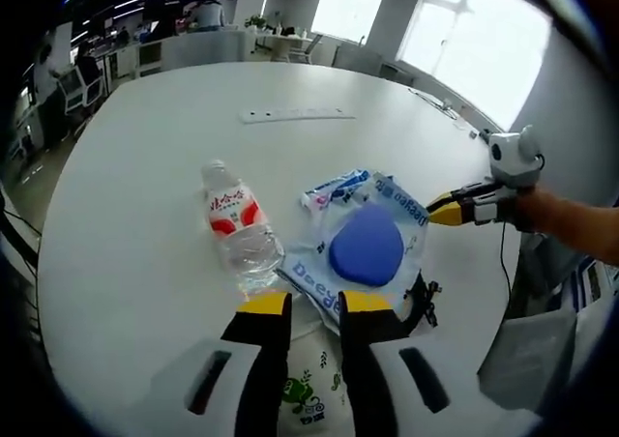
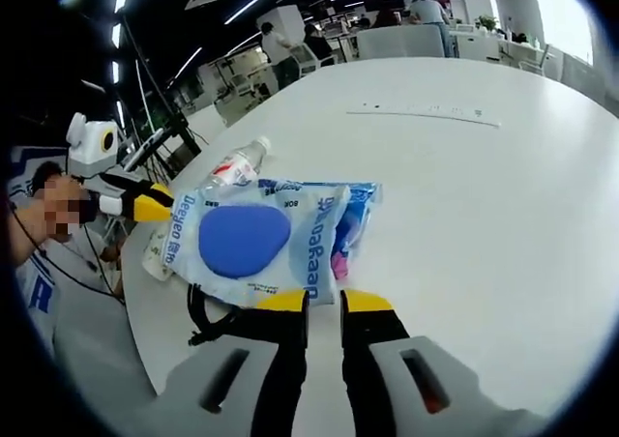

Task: Arrange the tabletop items into an orderly group along one side of the table until the central work area is clear of visible clutter.

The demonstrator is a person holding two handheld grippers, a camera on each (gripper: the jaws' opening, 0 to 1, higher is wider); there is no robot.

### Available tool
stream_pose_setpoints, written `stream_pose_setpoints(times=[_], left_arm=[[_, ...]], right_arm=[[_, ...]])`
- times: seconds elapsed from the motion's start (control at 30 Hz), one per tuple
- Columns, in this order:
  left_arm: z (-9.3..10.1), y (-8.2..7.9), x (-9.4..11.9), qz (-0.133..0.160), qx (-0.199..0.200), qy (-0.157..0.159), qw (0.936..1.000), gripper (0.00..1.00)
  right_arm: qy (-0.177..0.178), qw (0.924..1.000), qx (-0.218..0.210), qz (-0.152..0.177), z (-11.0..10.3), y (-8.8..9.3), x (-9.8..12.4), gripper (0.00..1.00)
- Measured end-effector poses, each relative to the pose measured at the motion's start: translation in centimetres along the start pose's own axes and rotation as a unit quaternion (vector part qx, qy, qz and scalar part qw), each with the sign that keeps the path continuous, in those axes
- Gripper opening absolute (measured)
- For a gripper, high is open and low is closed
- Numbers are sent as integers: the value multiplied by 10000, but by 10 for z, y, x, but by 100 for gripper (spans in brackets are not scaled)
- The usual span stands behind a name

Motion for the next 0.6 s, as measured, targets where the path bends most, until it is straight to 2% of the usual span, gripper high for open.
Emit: stream_pose_setpoints(times=[0.17, 0.3, 0.4, 0.6], left_arm=[[1, 1, -2, -10, 22, 10, 10000, 12], [1, 3, -4, -39, 45, 26, 10000, 9], [2, 4, -5, -83, 14, 27, 10000, 4], [3, 6, -6, -114, 4, 48, 9999, 1]], right_arm=[[0, 10000, 36, -21, 0, 1, -2, 4], [-16, 10000, 31, -43, 2, 2, -3, 2], [-14, 10000, 28, -59, 2, 2, -3, 1], [-16, 9999, 48, -91, 2, 3, -3, 0]])
Point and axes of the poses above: the point that each gripper's makers call its tool centre point, and the gripper's own axes: x roughly backward along the fingers, z roughly to its right, y roughly out of its underside, the point moved 5 cm from there along x, roughly backward along the fingers, and after that the axes turned 4 degrees about z, right-handed, at the moved point
